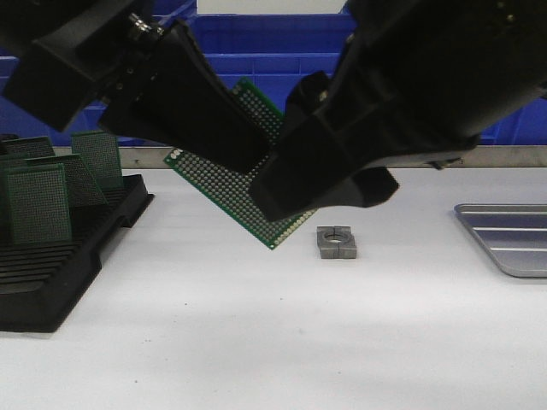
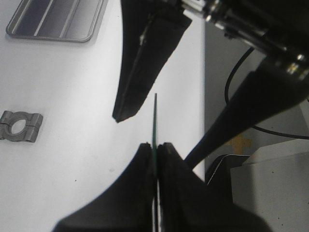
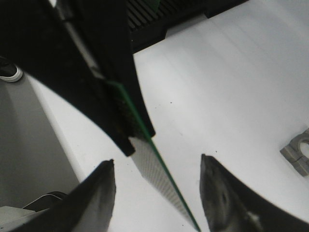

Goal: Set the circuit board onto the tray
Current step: 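Grasp the board's lower edge with the right gripper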

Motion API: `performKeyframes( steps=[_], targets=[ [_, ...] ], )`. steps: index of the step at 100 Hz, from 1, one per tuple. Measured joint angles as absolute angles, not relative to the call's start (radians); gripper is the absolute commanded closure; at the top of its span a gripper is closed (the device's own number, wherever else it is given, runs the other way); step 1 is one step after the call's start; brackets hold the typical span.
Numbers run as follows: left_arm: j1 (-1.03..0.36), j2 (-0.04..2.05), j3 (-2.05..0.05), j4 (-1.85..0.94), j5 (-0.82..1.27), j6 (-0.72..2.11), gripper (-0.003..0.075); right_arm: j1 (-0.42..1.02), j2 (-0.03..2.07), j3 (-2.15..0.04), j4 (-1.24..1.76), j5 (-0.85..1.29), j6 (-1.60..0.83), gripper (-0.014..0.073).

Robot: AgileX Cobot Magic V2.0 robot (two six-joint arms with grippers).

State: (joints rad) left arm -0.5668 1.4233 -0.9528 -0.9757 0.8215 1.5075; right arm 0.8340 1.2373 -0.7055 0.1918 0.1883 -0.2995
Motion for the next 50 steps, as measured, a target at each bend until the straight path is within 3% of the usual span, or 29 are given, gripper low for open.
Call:
performKeyframes(
  steps=[9, 33, 50],
  targets=[
    [-0.567, 1.423, -0.953, -0.976, 0.821, 1.507, 0.0741, 0.834, 1.258, -0.718, 0.192, 0.184, -0.302, 0.029],
    [-0.567, 1.423, -0.953, -0.957, 0.828, 1.53, 0.074, 0.836, 1.266, -0.722, 0.18, 0.202, -0.318, 0.0722],
    [-0.567, 1.423, -0.953, -0.962, 0.829, 1.534, 0.0703, 0.838, 1.266, -0.722, 0.179, 0.201, -0.322, 0.0715]
  ],
)
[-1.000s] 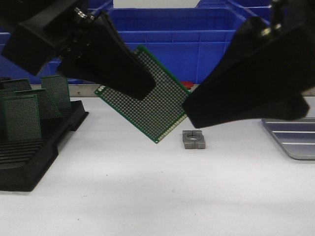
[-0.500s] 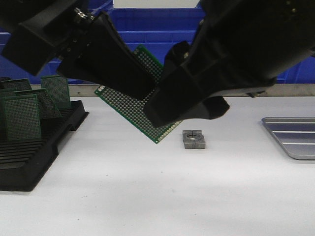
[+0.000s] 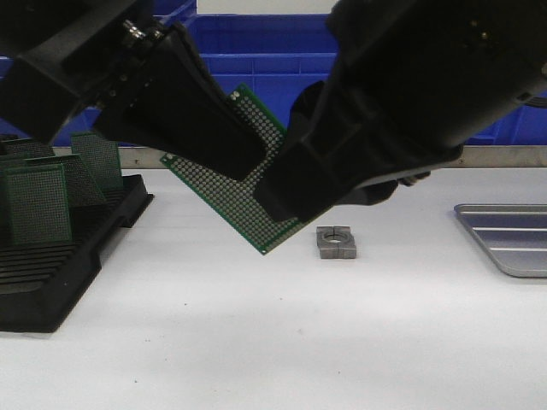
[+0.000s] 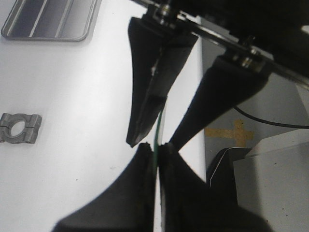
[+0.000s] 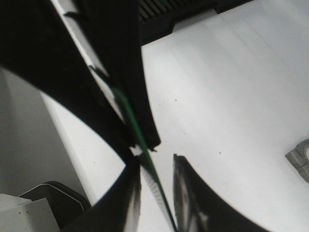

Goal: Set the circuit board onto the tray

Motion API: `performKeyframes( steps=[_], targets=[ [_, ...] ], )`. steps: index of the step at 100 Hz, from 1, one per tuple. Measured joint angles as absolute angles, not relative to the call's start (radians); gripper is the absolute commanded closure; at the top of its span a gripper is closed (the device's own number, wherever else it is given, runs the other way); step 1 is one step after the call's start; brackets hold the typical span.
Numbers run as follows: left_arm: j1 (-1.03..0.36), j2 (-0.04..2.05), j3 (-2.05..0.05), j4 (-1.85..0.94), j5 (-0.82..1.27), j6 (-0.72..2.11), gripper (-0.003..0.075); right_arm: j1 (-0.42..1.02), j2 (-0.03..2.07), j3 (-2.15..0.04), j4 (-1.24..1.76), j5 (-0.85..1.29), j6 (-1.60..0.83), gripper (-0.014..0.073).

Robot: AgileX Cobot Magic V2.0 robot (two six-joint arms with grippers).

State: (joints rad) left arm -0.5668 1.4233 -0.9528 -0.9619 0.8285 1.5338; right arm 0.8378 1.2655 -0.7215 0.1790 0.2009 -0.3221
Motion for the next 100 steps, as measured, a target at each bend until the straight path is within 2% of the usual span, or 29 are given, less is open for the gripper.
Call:
performKeyframes(
  steps=[8, 23, 31, 50, 62, 74, 100],
  targets=[
    [-0.567, 1.423, -0.953, -0.964, 0.829, 1.534, 0.0594, 0.838, 1.266, -0.722, 0.179, 0.201, -0.322, 0.0715],
    [-0.563, 1.427, -0.971, -0.982, 0.811, 1.532, 0.0275, 0.842, 1.266, -0.722, 0.188, 0.205, -0.324, 0.0715],
    [-0.56, 1.427, -0.983, -0.989, 0.811, 1.522, 0.0196, 0.84, 1.266, -0.724, 0.195, 0.21, -0.314, 0.0715],
    [-0.532, 1.427, -1.005, -0.983, 0.81, 1.517, 0.0195, 0.827, 1.266, -0.724, 0.241, 0.229, -0.31, 0.0715],
    [-0.492, 1.427, -1.024, -0.978, 0.808, 1.517, 0.0195, 0.765, 1.266, -0.724, 0.307, 0.258, -0.307, 0.0715],
    [-0.446, 1.425, -1.037, -0.976, 0.808, 1.517, 0.0195, 0.642, 1.266, -0.724, 0.381, 0.306, -0.307, 0.0715],
    [-0.418, 1.424, -1.041, -0.975, 0.821, 1.515, 0.0195, 0.255, 1.272, -0.724, 0.462, 0.354, -0.306, 0.0715]
  ],
)
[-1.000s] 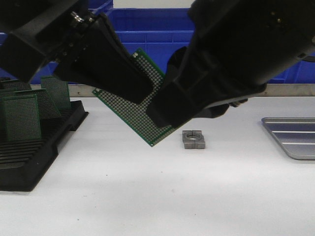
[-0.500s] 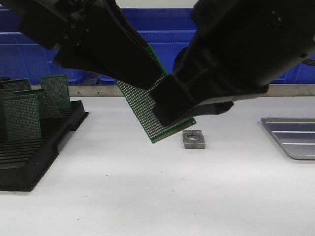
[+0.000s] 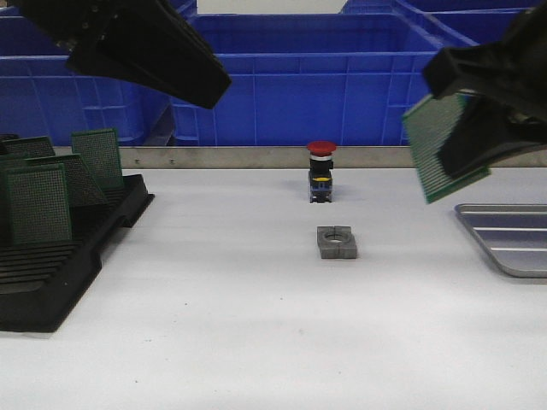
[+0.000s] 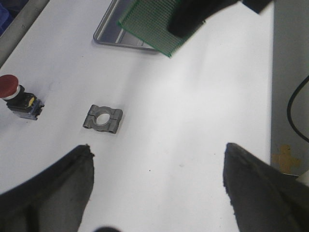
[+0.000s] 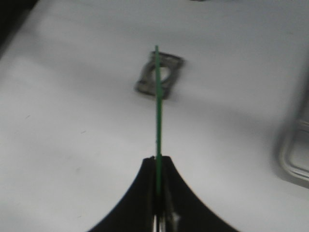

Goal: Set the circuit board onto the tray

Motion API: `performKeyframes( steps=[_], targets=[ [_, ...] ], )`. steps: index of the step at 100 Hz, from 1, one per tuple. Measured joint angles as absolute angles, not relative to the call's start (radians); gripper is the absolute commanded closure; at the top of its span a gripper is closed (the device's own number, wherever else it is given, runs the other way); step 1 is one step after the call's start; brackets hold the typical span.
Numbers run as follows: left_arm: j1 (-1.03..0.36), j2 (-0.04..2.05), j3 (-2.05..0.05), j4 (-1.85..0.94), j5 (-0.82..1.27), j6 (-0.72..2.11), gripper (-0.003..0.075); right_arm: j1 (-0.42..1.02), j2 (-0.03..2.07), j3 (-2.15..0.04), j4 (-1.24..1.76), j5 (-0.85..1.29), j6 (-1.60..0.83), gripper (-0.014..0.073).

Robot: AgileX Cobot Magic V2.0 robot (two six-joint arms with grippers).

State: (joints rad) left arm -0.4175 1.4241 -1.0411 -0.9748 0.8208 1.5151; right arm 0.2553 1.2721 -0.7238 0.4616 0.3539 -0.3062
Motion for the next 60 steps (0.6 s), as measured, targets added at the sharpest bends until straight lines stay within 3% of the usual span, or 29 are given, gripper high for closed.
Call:
performKeyframes(
  steps=[28, 60],
  targets=[
    [-0.418, 1.424, -1.041, -0.975, 0.825, 1.515, 0.0195, -0.041, 1.37, -0.733, 0.468, 0.43, -0.304, 0.0715],
    [-0.418, 1.424, -1.041, -0.975, 0.827, 1.515, 0.0195, -0.114, 1.611, -0.94, 0.451, 0.609, -0.393, 0.0714]
  ],
)
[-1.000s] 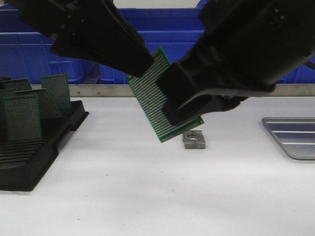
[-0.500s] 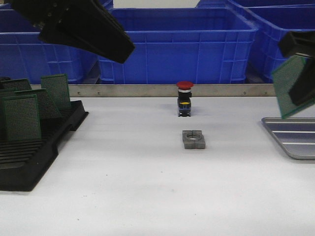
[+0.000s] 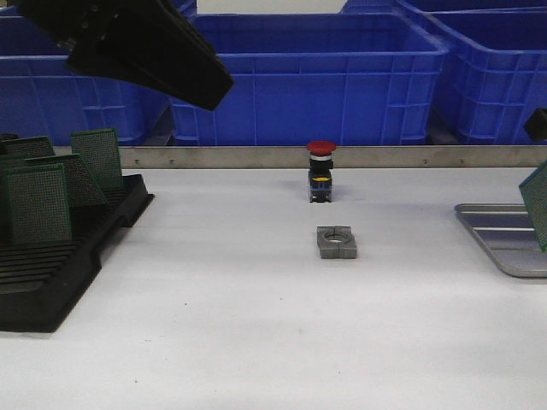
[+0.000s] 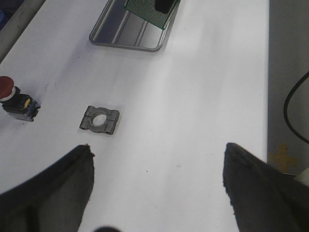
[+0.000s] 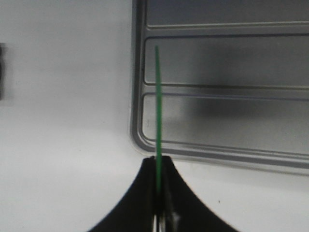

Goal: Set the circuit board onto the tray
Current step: 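Carry the board to the silver tray, lower it flat, open right gripper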

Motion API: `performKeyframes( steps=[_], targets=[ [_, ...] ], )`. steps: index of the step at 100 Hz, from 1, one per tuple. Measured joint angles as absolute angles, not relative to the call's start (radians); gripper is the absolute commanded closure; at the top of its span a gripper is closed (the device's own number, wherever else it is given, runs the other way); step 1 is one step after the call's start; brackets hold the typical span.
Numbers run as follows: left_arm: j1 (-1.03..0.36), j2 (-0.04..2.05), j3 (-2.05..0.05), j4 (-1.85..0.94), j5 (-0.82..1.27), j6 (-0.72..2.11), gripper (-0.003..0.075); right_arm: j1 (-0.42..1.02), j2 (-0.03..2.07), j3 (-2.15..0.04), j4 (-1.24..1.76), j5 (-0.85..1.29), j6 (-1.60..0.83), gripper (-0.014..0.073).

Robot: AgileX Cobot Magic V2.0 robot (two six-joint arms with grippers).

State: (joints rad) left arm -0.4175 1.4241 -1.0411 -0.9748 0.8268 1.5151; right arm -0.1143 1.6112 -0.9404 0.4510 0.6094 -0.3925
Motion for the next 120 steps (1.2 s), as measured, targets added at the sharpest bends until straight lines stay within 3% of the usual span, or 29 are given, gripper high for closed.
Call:
performKeyframes(
  steps=[6, 11, 18, 28, 35, 120],
  targets=[
    [-0.418, 1.424, -1.041, -0.975, 0.829, 1.515, 0.0195, -0.116, 1.66, -0.988, 0.449, 0.638, -0.402, 0.0699],
    [-0.418, 1.424, -1.041, -0.975, 0.833, 1.515, 0.0195, -0.116, 1.694, -1.023, 0.449, 0.662, -0.405, 0.0637],
    [-0.418, 1.424, -1.041, -0.975, 0.838, 1.515, 0.0195, -0.116, 1.737, -1.063, 0.449, 0.684, -0.406, 0.0452],
    [-0.418, 1.424, -1.041, -0.975, 0.845, 1.515, 0.0195, -0.116, 1.77, -1.094, 0.447, 0.692, -0.407, 0.0109],
    [-0.418, 1.424, -1.041, -0.974, 0.844, 1.515, 0.0195, -0.116, 1.775, -1.107, 0.441, 0.69, -0.409, -0.0003],
    [-0.414, 1.424, -1.047, -0.967, 0.839, 1.512, 0.0195, -0.116, 1.67, -1.114, 0.33, 0.675, -0.411, 0.0032]
  ],
)
